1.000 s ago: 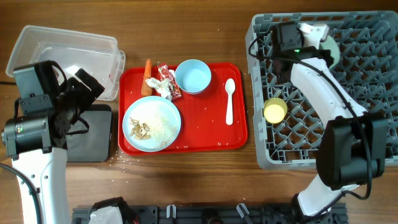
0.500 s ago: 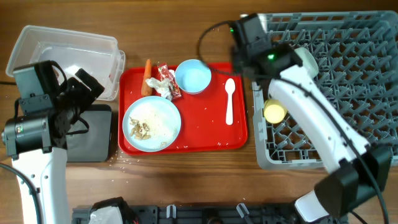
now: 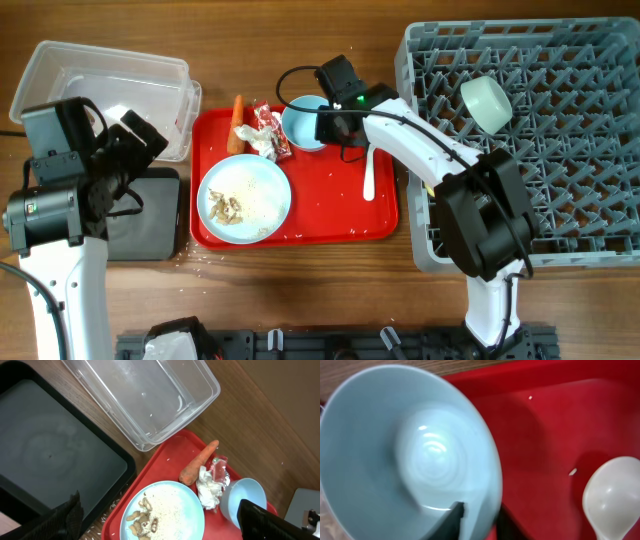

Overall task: Sort waste into correct bins and load items into the dishwasher rack
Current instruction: 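Grasp the light-blue bowl with the right gripper and place it in the rack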

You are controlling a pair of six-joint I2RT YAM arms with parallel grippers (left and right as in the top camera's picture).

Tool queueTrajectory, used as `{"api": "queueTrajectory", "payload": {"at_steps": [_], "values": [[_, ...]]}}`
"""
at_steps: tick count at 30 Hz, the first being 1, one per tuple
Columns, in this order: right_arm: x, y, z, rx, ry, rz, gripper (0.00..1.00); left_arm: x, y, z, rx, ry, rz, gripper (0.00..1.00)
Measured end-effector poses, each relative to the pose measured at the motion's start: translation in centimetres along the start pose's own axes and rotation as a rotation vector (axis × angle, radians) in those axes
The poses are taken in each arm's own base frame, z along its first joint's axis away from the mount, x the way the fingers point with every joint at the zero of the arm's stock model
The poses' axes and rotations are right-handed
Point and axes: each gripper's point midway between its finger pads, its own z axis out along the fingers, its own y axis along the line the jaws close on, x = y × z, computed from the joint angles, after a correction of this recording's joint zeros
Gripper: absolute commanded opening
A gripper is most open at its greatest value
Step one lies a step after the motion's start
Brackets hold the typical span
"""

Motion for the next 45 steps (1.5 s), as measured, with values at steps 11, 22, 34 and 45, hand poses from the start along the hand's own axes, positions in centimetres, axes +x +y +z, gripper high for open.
{"api": "queueTrajectory", "payload": {"at_steps": [11,22,34,45], "values": [[-5.3,-7.2,-12.0,0.166,-0.239,0.080,0.04,0.0,0.0,0.0,0.000,0.000,0.000,1.00],[-6.5,-25.7,-34.7,0.989,-0.687,0.240,0.04,0.0,0.0,0.0,0.000,0.000,0.000,1.00],[-10.6,-33.9,-29.8,1.544,-0.384,0.057,0.04,0.0,0.0,0.0,0.000,0.001,0.000,1.00],[-10.4,-37.0,-26.3,1.592,-0.175,-0.047,0.04,0.0,0.0,0.0,0.000,0.001,0.000,1.00]]}}
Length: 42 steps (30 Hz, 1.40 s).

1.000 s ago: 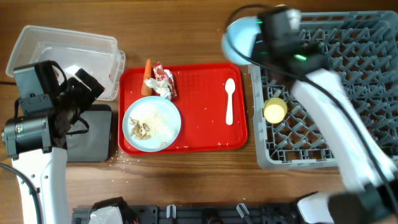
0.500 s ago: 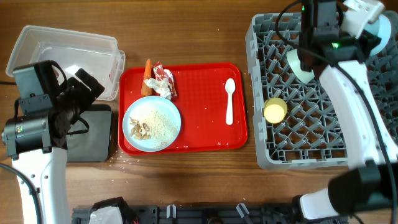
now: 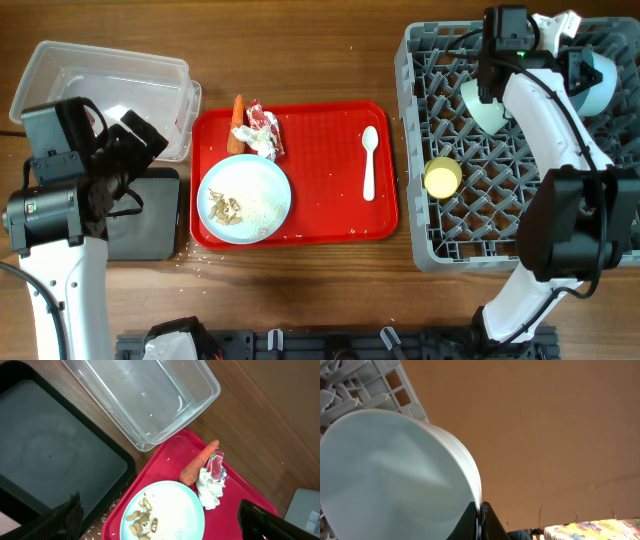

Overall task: Sort waste into correct bins and load items into the dishwasher rack
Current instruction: 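Grasp the light-blue bowl with the right gripper and place it in the rack, then grasp the white spoon with the right gripper and place it in the rack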

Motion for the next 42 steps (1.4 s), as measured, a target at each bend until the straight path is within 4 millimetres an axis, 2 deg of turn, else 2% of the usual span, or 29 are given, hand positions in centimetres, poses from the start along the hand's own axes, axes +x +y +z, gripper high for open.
{"api": "queueTrajectory", "payload": {"at_steps": [7,10,12,15,17,20,23,26,28,29,30,31,33,35,37,39,40,41,42], "values": [[1.7,1.2,2.6,-0.028,0.057,-0.015,0.04,0.0,0.0,0.0,0.000,0.000,0.000,1.00],[2.6,2.2,2.9,-0.031,0.061,-0.031,0.05,0.0,0.0,0.0,0.000,0.000,0.000,1.00],[2.4,2.4,2.5,-0.035,0.050,-0.032,0.11,0.0,0.0,0.0,0.000,0.000,0.000,1.00],[2.1,4.6,1.4,-0.128,0.017,-0.073,0.19,0.0,0.0,0.0,0.000,0.000,0.000,1.00],[1.8,5.7,0.5,-0.175,-0.008,-0.095,0.35,0.0,0.0,0.0,0.000,0.000,0.000,1.00],[1.5,6.8,-0.6,-0.231,-0.035,-0.118,0.38,0.0,0.0,0.0,0.000,0.000,0.000,1.00],[2.2,8.3,-1.4,-0.351,-0.034,-0.164,0.47,0.0,0.0,0.0,0.000,-0.001,0.000,1.00],[2.4,7.9,-3.2,-0.517,-0.040,-0.133,0.52,0.0,0.0,0.0,0.000,0.000,0.000,1.00],[1.7,6.0,-5.2,-0.645,-0.074,-0.076,0.57,0.0,0.0,0.0,0.000,-0.001,0.000,1.00],[0.8,4.0,-7.4,-0.749,-0.123,-0.003,0.57,0.0,0.0,0.0,0.000,0.000,0.000,1.00],[0.5,3.0,-8.7,-0.803,-0.152,0.028,0.57,0.0,0.0,0.0,0.000,0.000,0.000,1.00],[0.2,1.6,-11.0,-0.889,-0.197,0.068,0.54,0.0,0.0,0.0,0.000,0.000,0.000,1.00],[0.3,-0.5,-17.3,-1.130,-0.309,0.098,0.52,0.0,0.0,0.0,-0.001,0.000,0.000,1.00],[1.2,-1.4,-24.6,-1.404,-0.411,0.074,0.52,0.0,0.0,0.0,0.000,0.000,0.000,1.00],[2.4,-1.0,-29.3,-1.579,-0.424,0.035,0.53,0.0,0.0,0.0,0.000,0.000,0.000,1.00],[4.4,1.0,-33.4,-1.704,-0.365,-0.028,0.59,0.0,0.0,0.0,0.000,0.000,0.000,1.00],[5.4,2.2,-34.4,-1.722,-0.321,-0.054,0.59,0.0,0.0,0.0,0.000,0.000,0.000,1.00],[7.1,4.3,-35.7,-1.733,-0.240,-0.096,0.59,0.0,0.0,0.0,0.000,0.000,0.000,1.00],[8.3,6.3,-36.0,-1.710,-0.165,-0.115,0.59,0.0,0.0,0.0,0.000,0.000,0.000,1.00]]}}
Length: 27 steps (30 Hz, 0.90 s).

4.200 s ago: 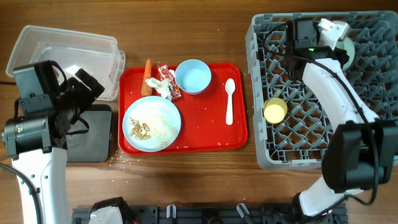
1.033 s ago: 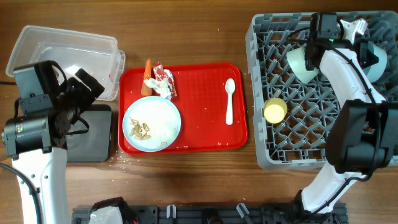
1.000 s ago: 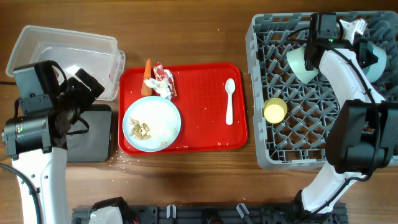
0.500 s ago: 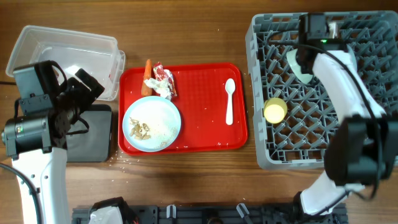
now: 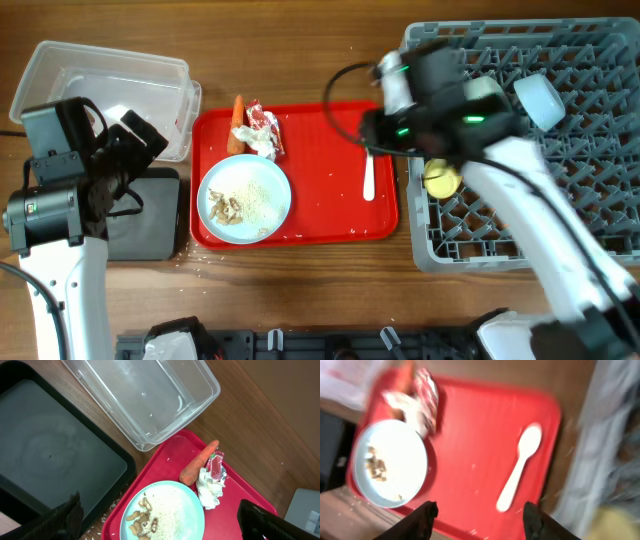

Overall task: Sort waste into correct bins and load items into the dishwasher rack
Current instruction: 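Grasp the white spoon with the right gripper and place it in the rack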

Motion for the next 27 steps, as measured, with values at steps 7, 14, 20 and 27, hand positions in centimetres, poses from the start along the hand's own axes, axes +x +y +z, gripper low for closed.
{"api": "queueTrajectory", "payload": {"at_steps": [7,14,20,27], "values": [[3.4,-3.7,11.5,0.223,0.176,0.199,0.59,0.0,0.0,0.0,0.000,0.000,0.000,1.00],[6.5,-6.1,17.5,0.299,0.300,0.249,0.18,0.0,0.0,0.0,0.000,-0.001,0.000,1.00],[6.4,-5.9,17.5,0.292,0.299,0.241,0.04,0.0,0.0,0.0,-0.001,0.000,0.000,1.00],[1.5,-4.1,9.1,0.218,0.103,0.149,0.04,0.0,0.0,0.0,-0.001,0.000,0.000,1.00]]}}
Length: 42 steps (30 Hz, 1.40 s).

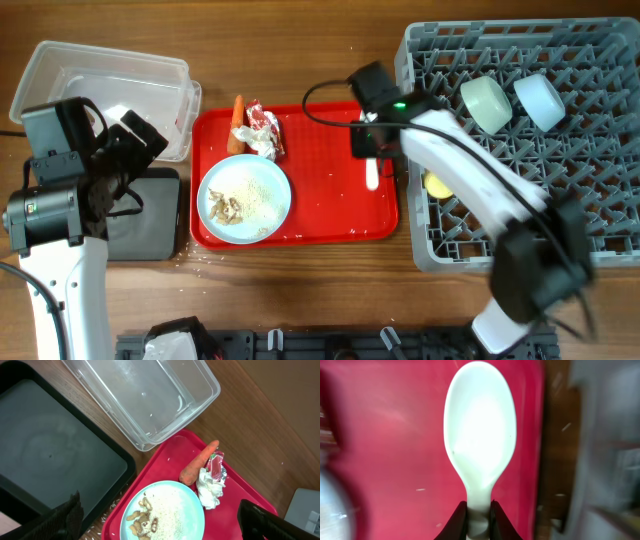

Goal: Sort waste into correct bins and load items into the dishwasher rack

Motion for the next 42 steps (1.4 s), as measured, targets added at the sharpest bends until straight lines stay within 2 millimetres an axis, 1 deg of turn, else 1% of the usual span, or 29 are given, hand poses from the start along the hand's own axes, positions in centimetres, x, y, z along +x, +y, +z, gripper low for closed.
{"api": "queueTrajectory", "payload": {"at_steps": [1,2,3,4,5,6,8,11,12,13,14,15,17,18,20,22,23,24,25,26,27,28,30,31,33,35,37,39,42], "values": [[-0.9,-0.2,-1.7,-0.006,-0.053,-0.006,0.04,0.0,0.0,0.0,0.000,0.000,0.000,1.00],[-2.6,-1.4,-5.5,0.000,-0.169,-0.011,0.04,0.0,0.0,0.0,0.000,0.000,0.000,1.00],[-3.4,-2.2,-7.2,0.011,-0.223,-0.009,0.04,0.0,0.0,0.0,0.000,0.000,0.000,1.00],[-4.0,-2.9,-8.1,0.028,-0.254,-0.011,0.04,0.0,0.0,0.0,0.000,0.000,0.000,1.00],[-4.9,-4.1,-9.1,0.059,-0.298,-0.015,0.04,0.0,0.0,0.0,0.000,0.000,0.000,1.00],[-5.7,-5.5,-9.3,0.096,-0.322,-0.018,0.04,0.0,0.0,0.0,0.000,0.000,0.000,1.00],[-6.6,-7.6,-8.5,0.146,-0.326,-0.018,0.04,0.0,0.0,0.0,0.000,0.000,0.000,1.00],[-8.2,-10.6,-6.4,0.211,-0.321,-0.020,0.04,0.0,0.0,0.0,0.000,0.000,0.000,1.00],[-8.5,-11.5,-5.3,0.233,-0.308,-0.031,0.10,0.0,0.0,0.0,0.000,0.000,0.000,1.00],[-8.5,-11.9,-4.4,0.245,-0.291,-0.041,0.23,0.0,0.0,0.0,0.000,0.000,0.000,1.00],[-8.5,-12.1,-3.6,0.252,-0.277,-0.051,0.29,0.0,0.0,0.0,0.000,0.000,0.000,1.00],[-8.4,-12.1,-3.1,0.254,-0.265,-0.057,0.31,0.0,0.0,0.0,0.000,0.000,0.000,1.00],[-7.4,-11.6,-2.2,0.226,-0.212,-0.088,0.35,0.0,0.0,0.0,0.000,0.000,0.000,1.00],[-6.6,-11.0,-2.2,0.191,-0.178,-0.096,0.36,0.0,0.0,0.0,0.000,0.000,0.000,1.00],[-6.2,-10.0,-2.8,0.141,-0.162,-0.101,0.39,0.0,0.0,0.0,0.000,0.000,0.000,1.00],[-5.9,-8.8,-5.0,0.071,-0.183,-0.095,0.40,0.0,0.0,0.0,0.000,0.000,0.000,1.00],[-6.1,-8.0,-7.3,0.024,-0.226,-0.090,0.45,0.0,0.0,0.0,0.000,0.001,0.000,1.00],[-6.1,-7.2,-9.4,-0.024,-0.267,-0.088,0.56,0.0,0.0,0.0,0.000,0.001,0.000,1.00],[-6.0,-6.2,-12.5,-0.086,-0.325,-0.094,1.00,0.0,0.0,0.0,0.000,0.001,0.000,1.00],[-5.8,-5.4,-14.5,-0.125,-0.364,-0.106,1.00,0.0,0.0,0.0,0.000,0.001,0.000,1.00],[-5.3,-4.2,-17.4,-0.189,-0.415,-0.118,1.00,0.0,0.0,0.0,0.000,0.001,0.000,1.00],[-4.6,-3.3,-19.6,-0.240,-0.450,-0.134,1.00,0.0,0.0,0.0,0.000,0.001,0.000,1.00],[-3.2,-1.7,-23.3,-0.343,-0.506,-0.140,1.00,0.0,0.0,0.0,-0.001,0.001,0.000,1.00],[-2.5,-1.3,-24.5,-0.382,-0.517,-0.125,1.00,0.0,0.0,0.0,-0.001,0.001,0.000,1.00],[-1.1,-1.2,-25.6,-0.412,-0.502,-0.094,1.00,0.0,0.0,0.0,-0.001,0.001,0.000,1.00],[0.3,-1.7,-25.7,-0.398,-0.464,-0.079,1.00,0.0,0.0,0.0,-0.001,0.002,0.000,1.00],[0.7,-2.5,-25.9,-0.356,-0.477,-0.085,1.00,0.0,0.0,0.0,-0.001,0.002,0.000,1.00],[0.9,-3.4,-27.2,-0.305,-0.538,-0.121,1.00,0.0,0.0,0.0,-0.001,0.002,0.000,1.00],[1.4,-5.0,-31.5,-0.239,-0.741,-0.168,1.00,0.0,0.0,0.0,-0.001,0.002,0.000,1.00]]}}
